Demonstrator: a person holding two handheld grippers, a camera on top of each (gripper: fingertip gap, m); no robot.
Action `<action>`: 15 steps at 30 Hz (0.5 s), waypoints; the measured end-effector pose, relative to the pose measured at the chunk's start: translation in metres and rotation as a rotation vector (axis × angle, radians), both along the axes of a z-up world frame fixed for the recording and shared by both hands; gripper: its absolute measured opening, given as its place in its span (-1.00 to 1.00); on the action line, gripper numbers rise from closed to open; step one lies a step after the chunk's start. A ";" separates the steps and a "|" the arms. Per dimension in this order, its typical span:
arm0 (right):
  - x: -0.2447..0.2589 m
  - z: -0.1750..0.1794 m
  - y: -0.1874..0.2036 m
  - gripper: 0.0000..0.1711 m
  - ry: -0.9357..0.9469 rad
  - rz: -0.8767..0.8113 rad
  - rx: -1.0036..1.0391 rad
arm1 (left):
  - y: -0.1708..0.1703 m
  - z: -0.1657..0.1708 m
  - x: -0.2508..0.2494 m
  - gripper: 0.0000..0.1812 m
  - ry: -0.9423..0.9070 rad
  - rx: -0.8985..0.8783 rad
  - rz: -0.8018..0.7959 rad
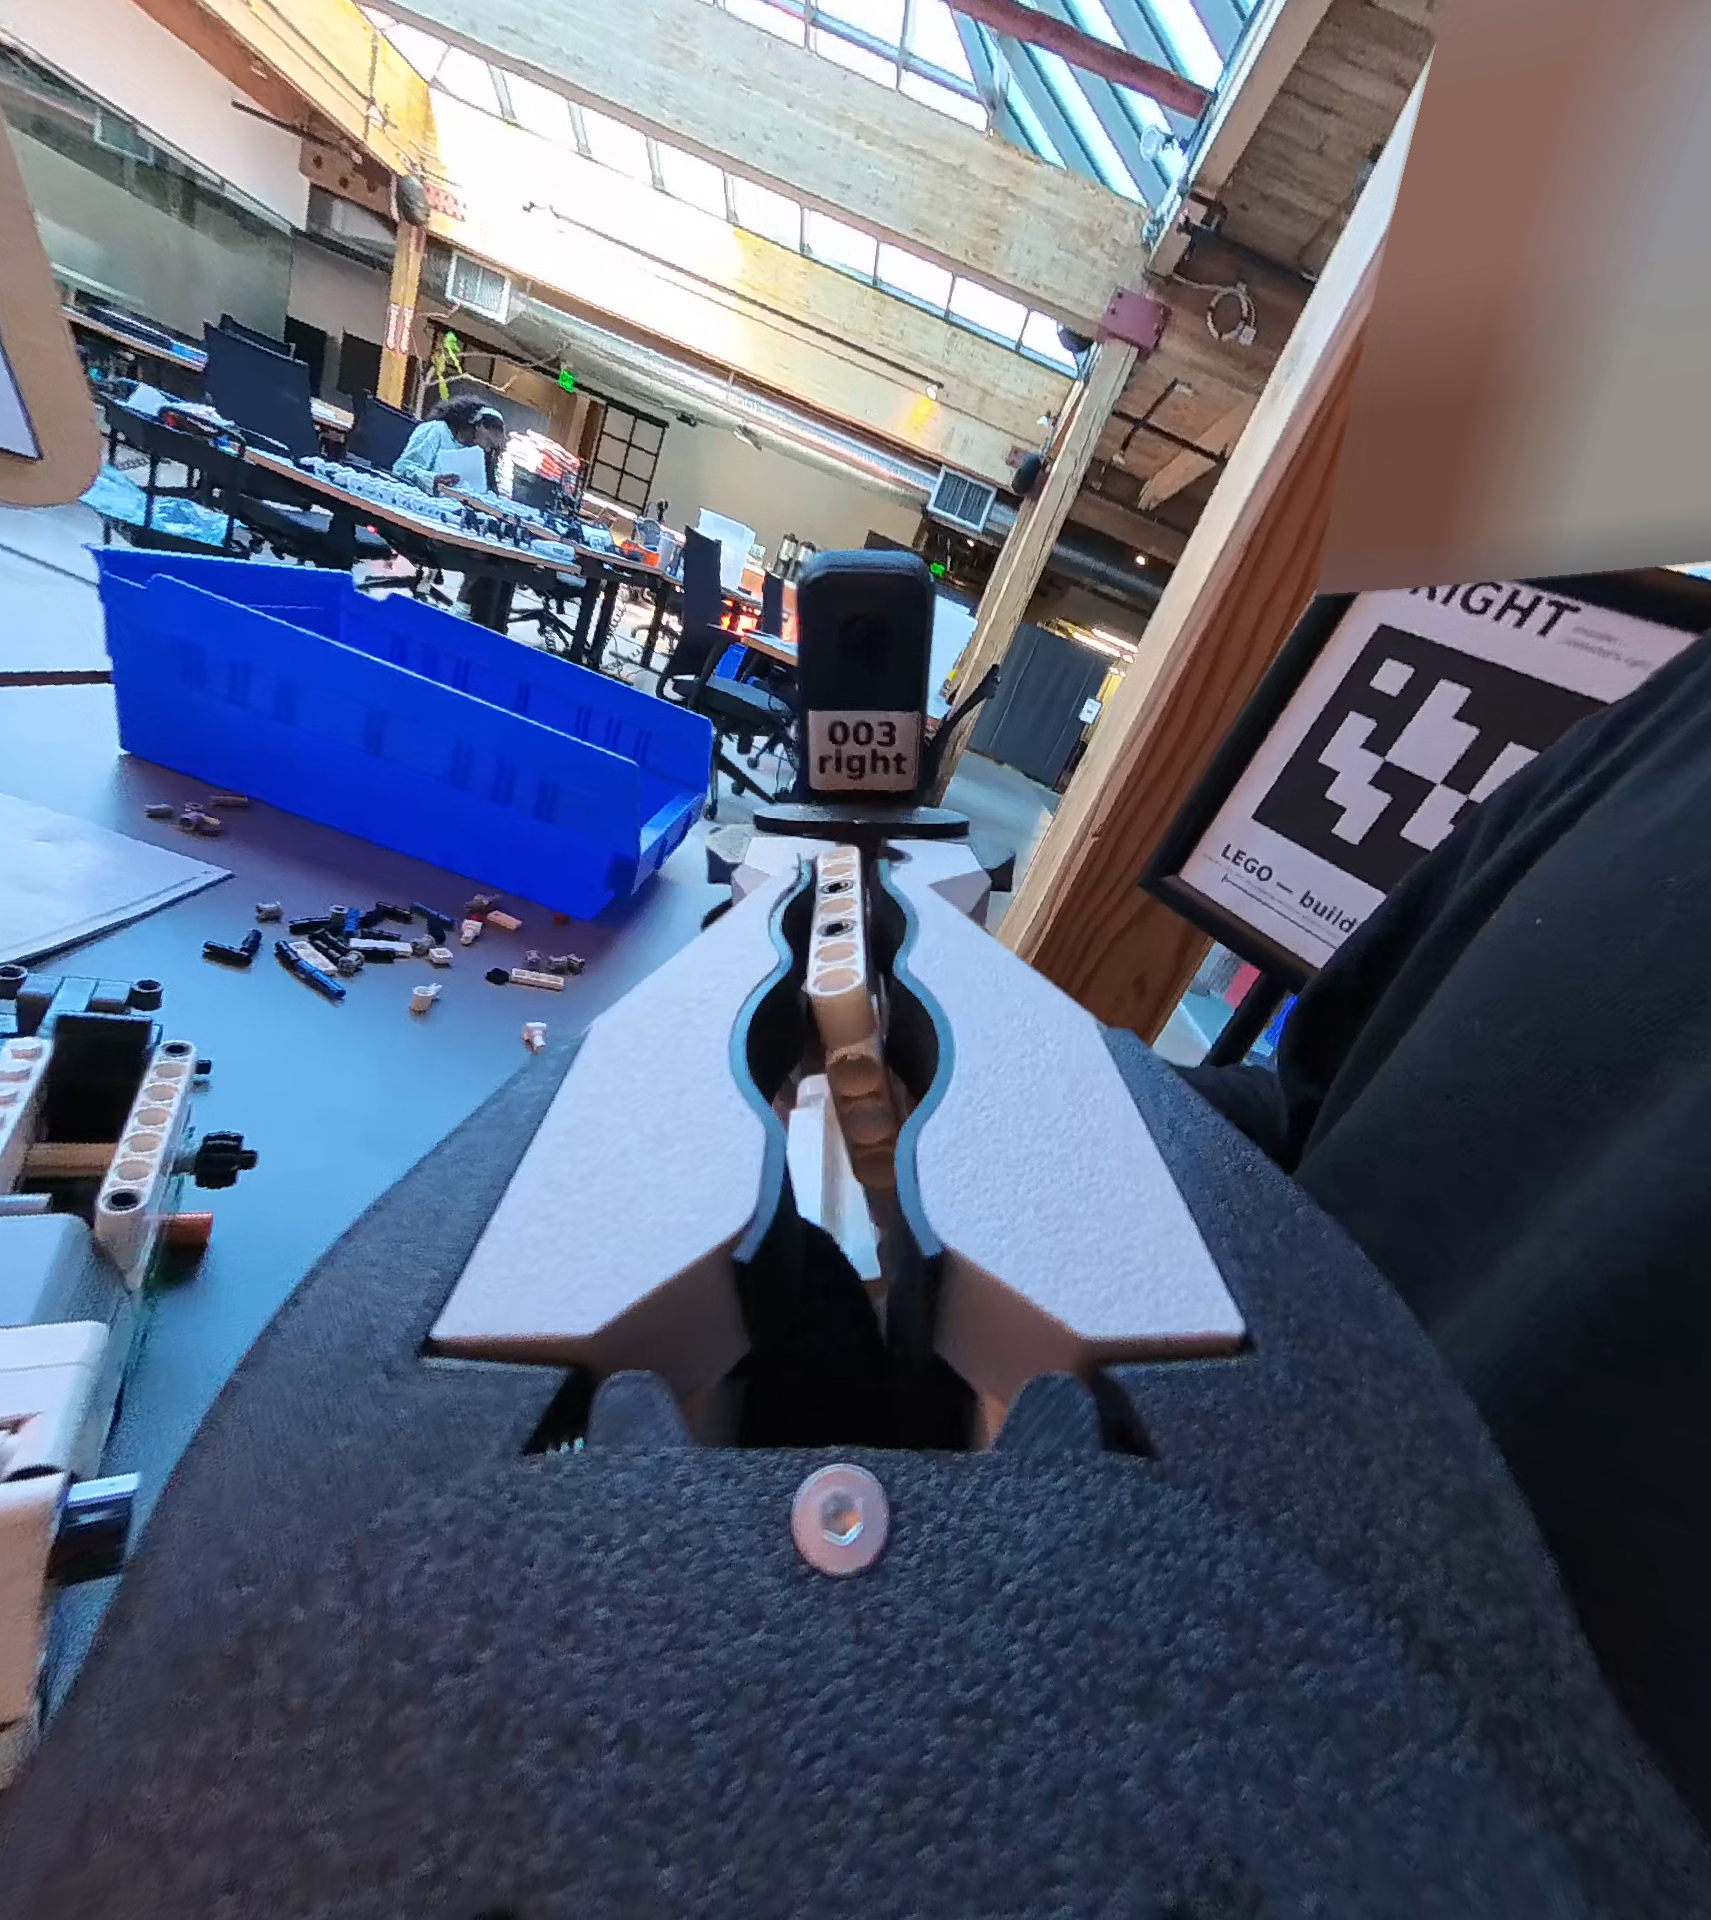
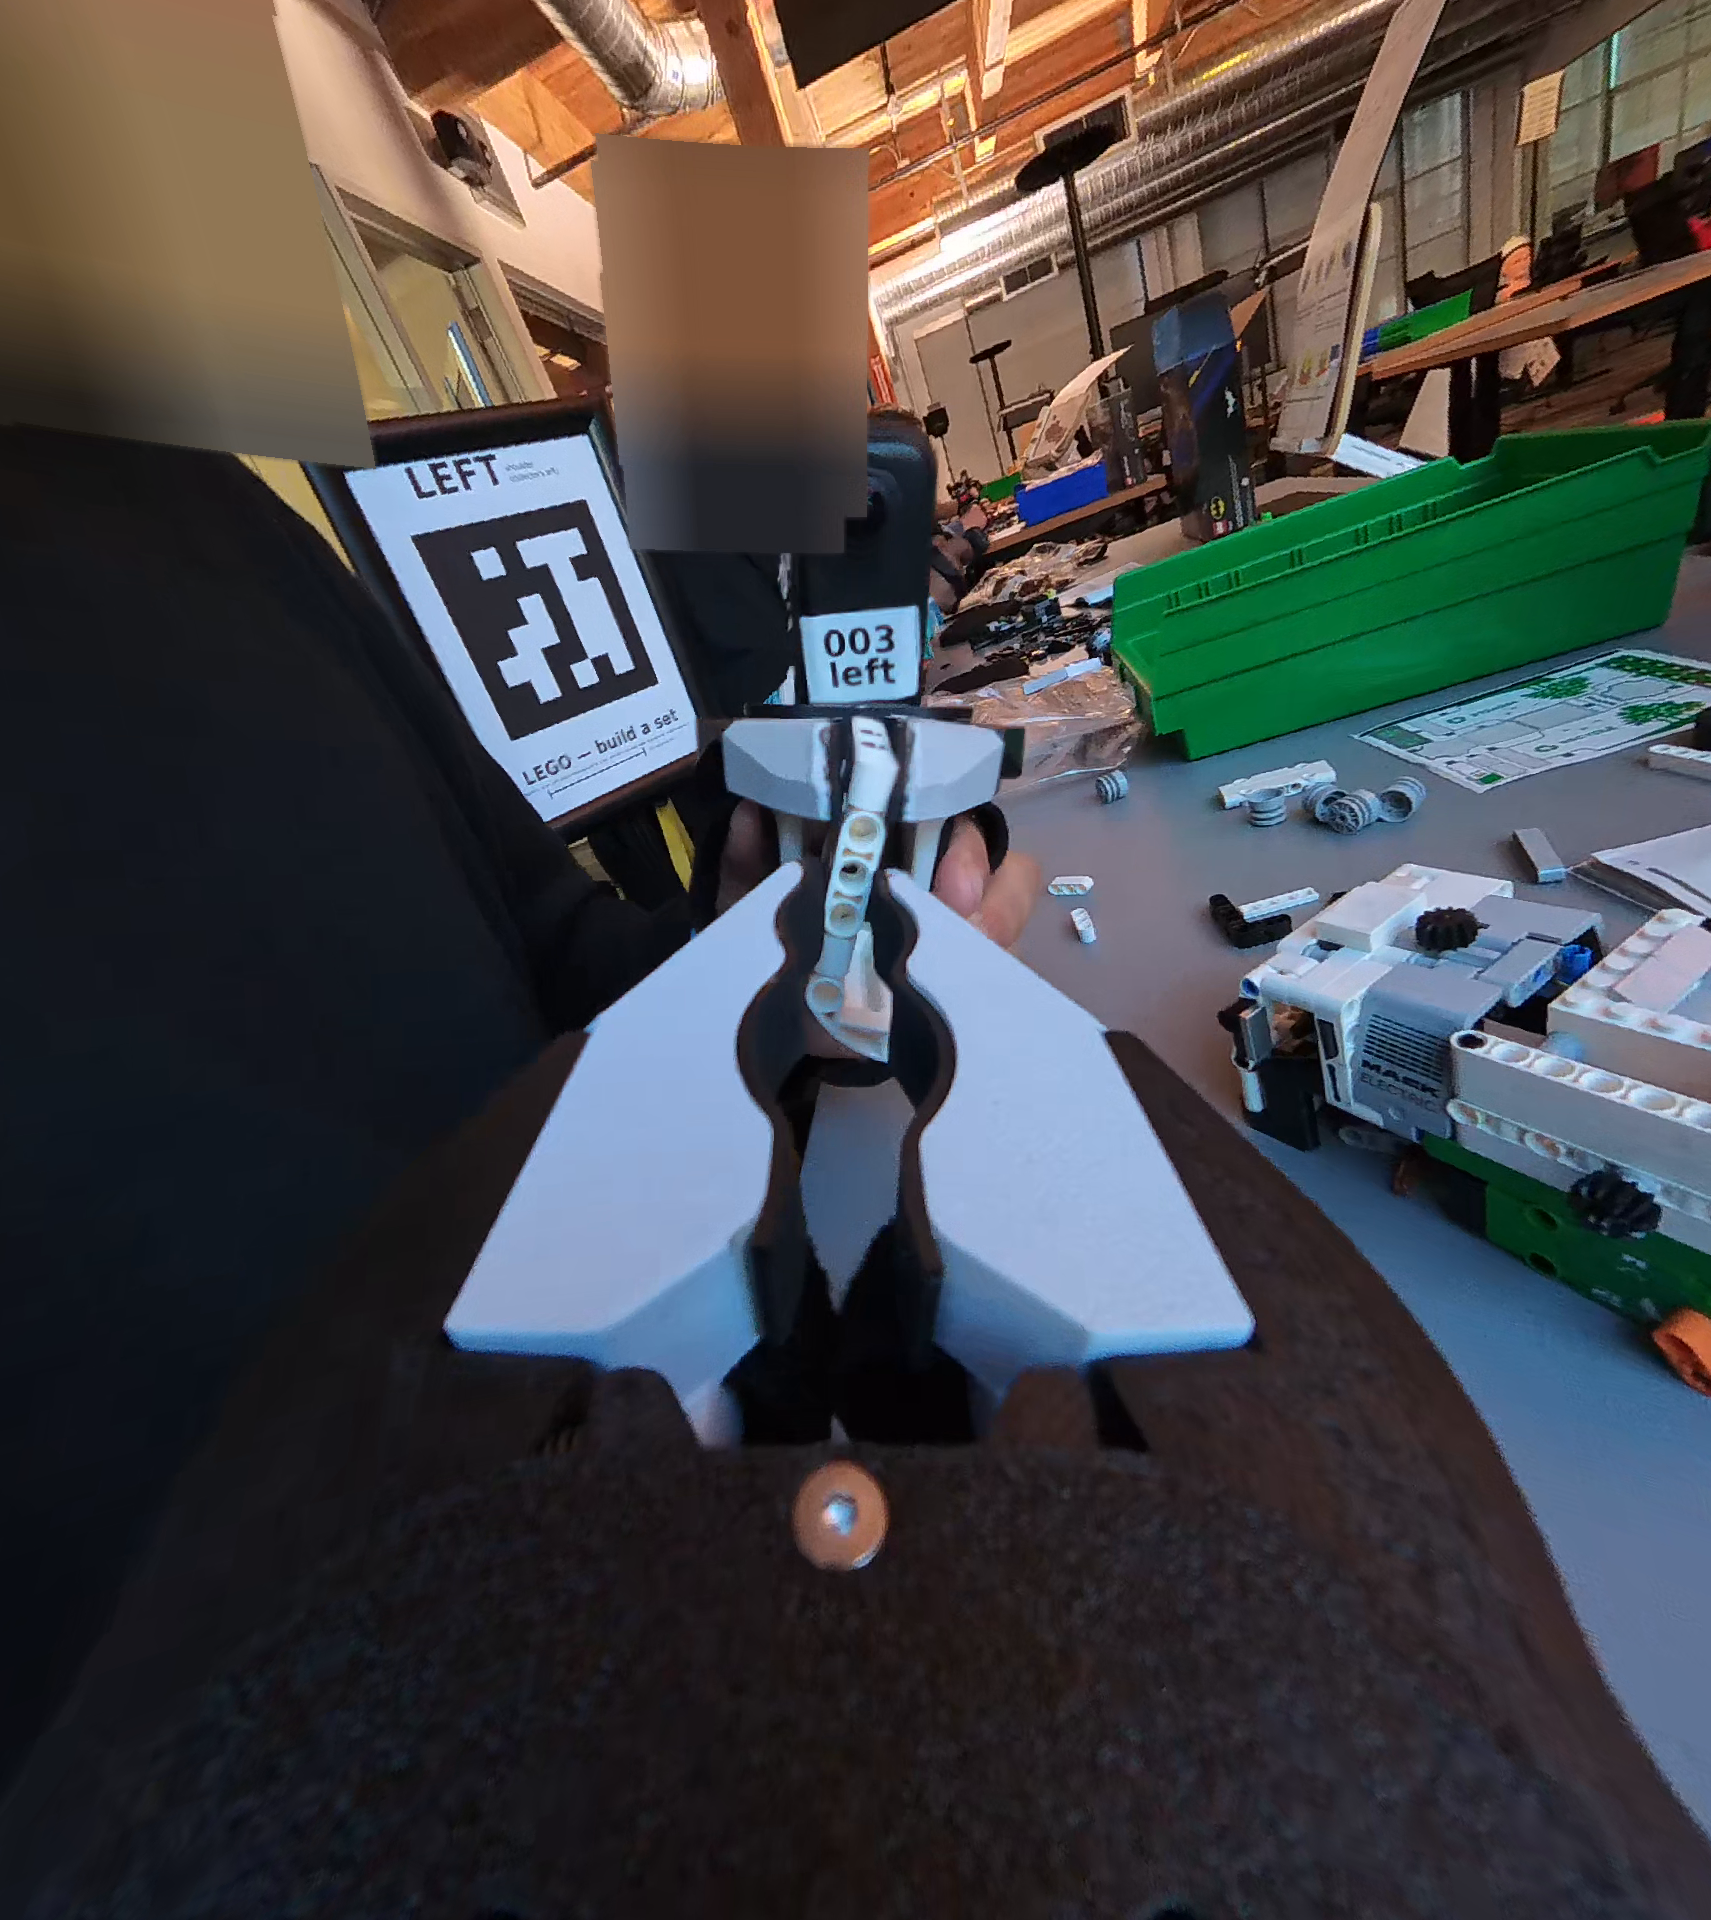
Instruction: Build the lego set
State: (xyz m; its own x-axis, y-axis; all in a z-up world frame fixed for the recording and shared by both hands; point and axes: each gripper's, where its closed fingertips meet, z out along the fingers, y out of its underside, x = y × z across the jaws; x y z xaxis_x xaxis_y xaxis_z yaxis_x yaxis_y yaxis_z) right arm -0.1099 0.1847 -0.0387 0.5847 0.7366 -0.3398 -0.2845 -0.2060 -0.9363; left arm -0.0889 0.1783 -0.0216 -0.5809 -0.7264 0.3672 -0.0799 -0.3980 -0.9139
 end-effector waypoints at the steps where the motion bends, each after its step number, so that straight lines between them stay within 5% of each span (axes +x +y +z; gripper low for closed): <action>1: 0.001 0.000 0.001 -0.91 0.010 -0.009 0.003 | 0.002 0.001 0.001 -0.93 -0.002 -0.011 0.010; 10: -0.001 -0.003 0.010 -0.91 0.084 -0.012 -0.017 | 0.011 -0.001 0.001 -0.93 -0.070 -0.064 0.057; 15: 0.000 -0.012 0.008 -0.92 0.076 0.025 -0.045 | 0.008 -0.011 0.003 -0.92 -0.084 0.210 0.090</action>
